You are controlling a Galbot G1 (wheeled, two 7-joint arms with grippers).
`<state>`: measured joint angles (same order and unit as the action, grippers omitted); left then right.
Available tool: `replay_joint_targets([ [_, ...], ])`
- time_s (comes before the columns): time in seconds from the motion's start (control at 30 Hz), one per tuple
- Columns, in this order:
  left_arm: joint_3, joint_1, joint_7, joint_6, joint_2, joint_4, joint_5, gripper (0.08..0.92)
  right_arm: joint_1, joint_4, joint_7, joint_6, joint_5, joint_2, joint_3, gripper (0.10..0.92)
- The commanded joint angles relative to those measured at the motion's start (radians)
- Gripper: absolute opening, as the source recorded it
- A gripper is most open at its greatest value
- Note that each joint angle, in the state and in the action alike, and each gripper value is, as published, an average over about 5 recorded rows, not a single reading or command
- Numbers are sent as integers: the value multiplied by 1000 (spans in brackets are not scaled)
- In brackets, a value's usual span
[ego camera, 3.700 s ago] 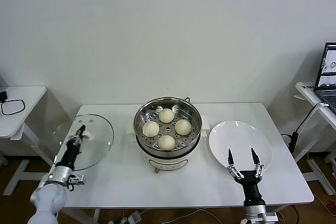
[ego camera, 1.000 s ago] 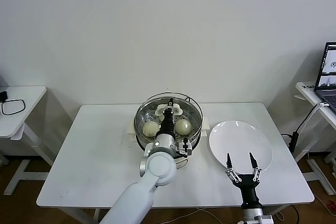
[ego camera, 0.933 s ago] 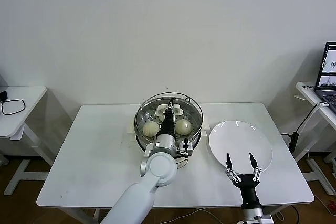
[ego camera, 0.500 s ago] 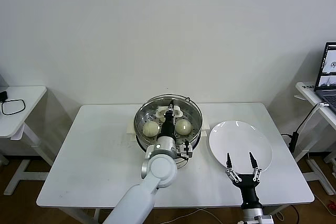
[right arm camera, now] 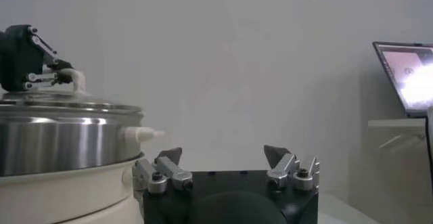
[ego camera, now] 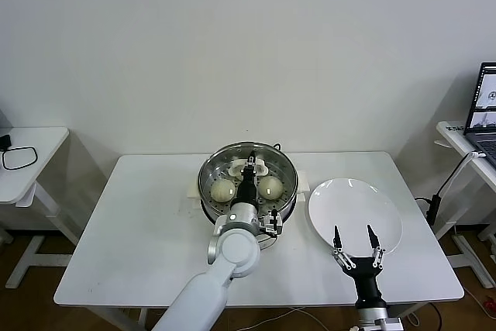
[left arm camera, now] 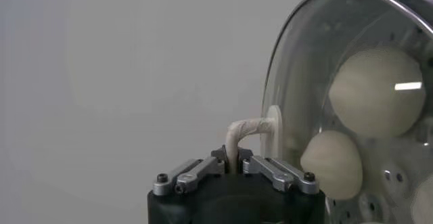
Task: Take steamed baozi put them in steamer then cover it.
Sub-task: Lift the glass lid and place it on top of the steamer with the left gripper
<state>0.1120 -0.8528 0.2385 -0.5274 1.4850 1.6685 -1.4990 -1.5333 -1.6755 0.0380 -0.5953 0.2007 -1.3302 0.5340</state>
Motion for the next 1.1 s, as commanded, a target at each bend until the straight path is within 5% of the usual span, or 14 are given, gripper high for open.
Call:
replay_joint_targets([
  [0.03, 0, 0, 0, 4, 1, -5, -2, 197, 0, -1, 0, 0, -1, 0, 0, 823],
  [0.63, -11, -22, 2, 34, -3, 4, -7, 213, 5, 7, -1, -4, -10, 0, -6, 823],
  [1.1, -37, -174, -5, 37, -97, 243, 20, 587, 2, 12, -2, -16, -14, 5, -7, 823],
])
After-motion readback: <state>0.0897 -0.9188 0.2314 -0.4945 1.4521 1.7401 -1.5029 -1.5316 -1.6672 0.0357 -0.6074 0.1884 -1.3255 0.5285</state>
